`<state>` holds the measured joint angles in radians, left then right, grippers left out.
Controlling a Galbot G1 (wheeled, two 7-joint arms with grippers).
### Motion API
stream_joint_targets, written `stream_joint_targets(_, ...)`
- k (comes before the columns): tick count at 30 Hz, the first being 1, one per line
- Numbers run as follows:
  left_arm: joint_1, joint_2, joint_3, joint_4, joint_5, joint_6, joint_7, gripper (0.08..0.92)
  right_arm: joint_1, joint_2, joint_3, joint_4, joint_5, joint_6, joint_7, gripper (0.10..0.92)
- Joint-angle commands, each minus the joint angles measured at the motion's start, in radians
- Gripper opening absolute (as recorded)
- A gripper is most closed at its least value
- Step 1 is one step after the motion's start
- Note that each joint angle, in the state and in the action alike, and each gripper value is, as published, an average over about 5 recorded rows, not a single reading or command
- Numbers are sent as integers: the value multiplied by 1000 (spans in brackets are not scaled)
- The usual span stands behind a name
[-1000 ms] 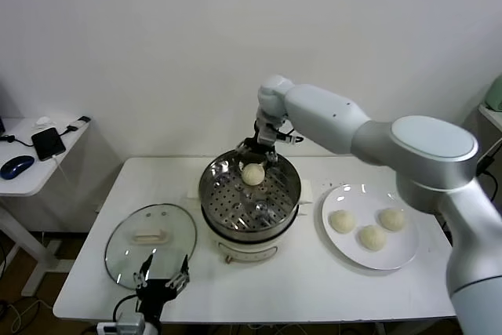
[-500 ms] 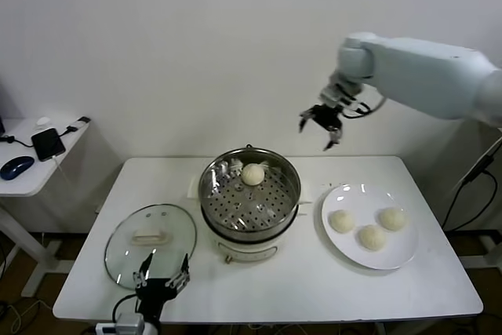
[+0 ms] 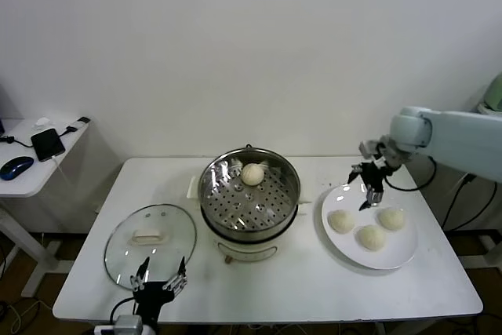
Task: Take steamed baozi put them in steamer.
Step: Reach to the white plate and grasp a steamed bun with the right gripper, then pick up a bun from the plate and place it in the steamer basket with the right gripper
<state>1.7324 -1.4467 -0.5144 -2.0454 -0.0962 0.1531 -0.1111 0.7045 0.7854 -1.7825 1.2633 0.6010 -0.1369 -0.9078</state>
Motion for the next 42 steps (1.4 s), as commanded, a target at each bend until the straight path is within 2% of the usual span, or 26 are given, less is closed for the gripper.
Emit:
stream_joint_targets(1,1,-2,2,0,1,0,0,823,-280,-34,161,-58,-42,-150,58,823)
stream_joint_targets(18,-10,3,8,13,0,4,2,823,-403,87,298,-214,-134,-143,99,815)
stream_joint_targets(24,-8,7,8,10,-3,3,0,823,-422,93,324,-213,-131,-142,105,720)
stream_joint_targets(29,-3,6,8,1,-3,5,-1,823,-362,76,300,-178,-127,-133,69,698)
stream_joint_targets(36,7,3,9,-18,-3,10,-2,823,-30,67,134,-126,-3,-86,-42,699)
stream_joint_targets(42,15,9,11,-34,-3,14,-2,823,335,171,-26,-97,256,-77,-135,701)
